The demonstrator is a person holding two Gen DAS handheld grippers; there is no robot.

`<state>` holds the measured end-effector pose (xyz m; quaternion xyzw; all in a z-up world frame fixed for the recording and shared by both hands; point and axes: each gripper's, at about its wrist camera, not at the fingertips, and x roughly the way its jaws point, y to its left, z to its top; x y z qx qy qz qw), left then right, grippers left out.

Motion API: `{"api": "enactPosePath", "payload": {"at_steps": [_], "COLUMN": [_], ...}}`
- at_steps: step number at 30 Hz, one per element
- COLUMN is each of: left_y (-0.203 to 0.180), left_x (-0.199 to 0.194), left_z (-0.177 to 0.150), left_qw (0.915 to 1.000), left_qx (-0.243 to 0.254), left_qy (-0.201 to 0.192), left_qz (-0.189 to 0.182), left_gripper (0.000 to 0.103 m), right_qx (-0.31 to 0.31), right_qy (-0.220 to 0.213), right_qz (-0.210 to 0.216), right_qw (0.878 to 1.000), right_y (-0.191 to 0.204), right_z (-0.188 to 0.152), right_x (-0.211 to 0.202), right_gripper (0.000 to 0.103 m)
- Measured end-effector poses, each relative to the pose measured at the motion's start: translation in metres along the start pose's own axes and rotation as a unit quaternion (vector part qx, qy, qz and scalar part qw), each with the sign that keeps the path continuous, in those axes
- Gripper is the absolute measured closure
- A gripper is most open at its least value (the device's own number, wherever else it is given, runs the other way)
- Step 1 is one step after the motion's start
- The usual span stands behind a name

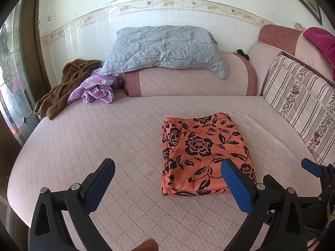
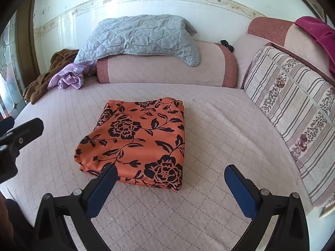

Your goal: Fold small clothes

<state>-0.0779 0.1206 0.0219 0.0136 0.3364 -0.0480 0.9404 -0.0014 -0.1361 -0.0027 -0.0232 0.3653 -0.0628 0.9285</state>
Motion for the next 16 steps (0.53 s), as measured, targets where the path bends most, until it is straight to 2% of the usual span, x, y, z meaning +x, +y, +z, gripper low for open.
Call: {"api": "enactPosePath", "payload": {"at_steps": [9, 16], "left_y": [-0.005, -0.007], "left_x": [0.010, 0.016], "left_z": [0.005, 0.008], "left_qw": [1.0000, 0.9998], "left_qx": [0.004, 0.013], "left_qy": [0.001, -0.014], "left_qz": [0.001, 0.010], "left_gripper": [0.002, 0.002], "right_qx": [-0.004, -0.004], "right_qy": [0.000, 0.007], "right_qz": [0.000, 0.005], "right_qw": [1.000, 1.000], "right_y": [-0.002, -0.002], "right_z": [0.007, 0.009], "right_x": [0.008, 0.021], "right_gripper": [0.000, 0.000]}}
